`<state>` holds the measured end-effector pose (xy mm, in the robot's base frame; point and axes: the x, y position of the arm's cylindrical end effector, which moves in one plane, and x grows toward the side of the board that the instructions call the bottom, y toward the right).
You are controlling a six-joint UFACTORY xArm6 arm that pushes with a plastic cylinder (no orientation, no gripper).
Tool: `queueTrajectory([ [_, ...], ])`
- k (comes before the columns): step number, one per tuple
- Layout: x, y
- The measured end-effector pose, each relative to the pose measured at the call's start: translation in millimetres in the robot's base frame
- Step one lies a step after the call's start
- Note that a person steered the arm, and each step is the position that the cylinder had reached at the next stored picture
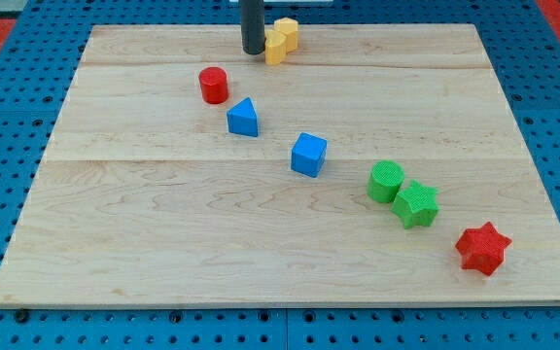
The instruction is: Move red circle and blue triangle towards center top
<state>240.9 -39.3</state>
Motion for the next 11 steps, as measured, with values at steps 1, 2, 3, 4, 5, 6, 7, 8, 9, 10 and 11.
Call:
queueTrajectory([
  [1, 1, 2],
  [2, 27, -31],
  [3, 33, -76],
  [4, 71, -79],
  [5, 99, -65],
  [6, 97, 19],
  [7, 103, 40],
  [8, 102, 85],
  [9, 64, 78],
  [10, 58, 96],
  [11, 72, 124],
])
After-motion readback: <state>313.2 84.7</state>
